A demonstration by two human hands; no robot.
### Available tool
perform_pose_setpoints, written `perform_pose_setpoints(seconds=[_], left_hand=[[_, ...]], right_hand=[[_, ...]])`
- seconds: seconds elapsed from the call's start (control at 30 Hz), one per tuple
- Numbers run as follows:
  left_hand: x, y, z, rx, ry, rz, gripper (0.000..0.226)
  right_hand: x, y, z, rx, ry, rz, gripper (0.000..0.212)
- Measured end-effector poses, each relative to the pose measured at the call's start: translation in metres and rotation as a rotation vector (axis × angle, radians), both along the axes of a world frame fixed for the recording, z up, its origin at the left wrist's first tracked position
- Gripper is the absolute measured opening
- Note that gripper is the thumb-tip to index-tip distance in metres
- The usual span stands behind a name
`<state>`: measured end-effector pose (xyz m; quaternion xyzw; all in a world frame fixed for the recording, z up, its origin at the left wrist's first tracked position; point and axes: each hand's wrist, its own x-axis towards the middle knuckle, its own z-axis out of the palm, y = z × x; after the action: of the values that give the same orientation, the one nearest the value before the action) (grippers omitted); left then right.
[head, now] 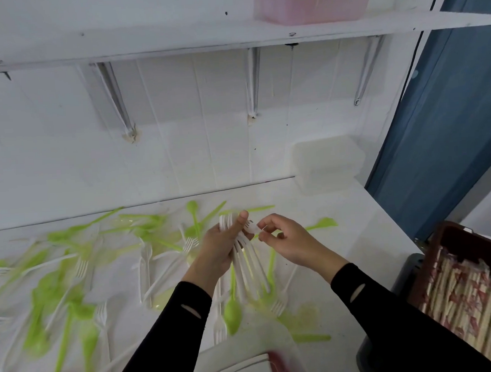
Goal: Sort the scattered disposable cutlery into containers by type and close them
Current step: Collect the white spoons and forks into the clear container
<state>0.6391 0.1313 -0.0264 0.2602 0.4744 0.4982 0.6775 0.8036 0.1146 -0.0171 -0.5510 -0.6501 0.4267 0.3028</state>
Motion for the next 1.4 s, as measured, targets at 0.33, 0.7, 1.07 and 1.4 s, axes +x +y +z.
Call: perform_pose_setpoints(seconds=[0.33, 0.7, 1.07, 1.4], left_hand=[[0.006, -0.003, 0.003, 0.037, 0.059, -0.034, 0.056], [0.009, -0.005, 0.001, 0.086, 0.03, 0.145, 0.044], [0.019, -0.006, -0.004, 0.062, -0.012, 0.204, 0.041], [0.001, 0.003, 0.009, 0.087, -0.154, -0.021, 0.032]], right_hand=[[0.001, -0.002, 0.004, 0.019, 0.009, 0.047, 0.025], [-0.005, -0.01, 0.008, -0.185, 0.132, 0.189, 0.029], [-0.011, -0.016, 0.001, -0.184, 0.007, 0.299, 0.059], [0.003, -0.012, 0.02, -0.318, 0.324, 0.265, 0.056]])
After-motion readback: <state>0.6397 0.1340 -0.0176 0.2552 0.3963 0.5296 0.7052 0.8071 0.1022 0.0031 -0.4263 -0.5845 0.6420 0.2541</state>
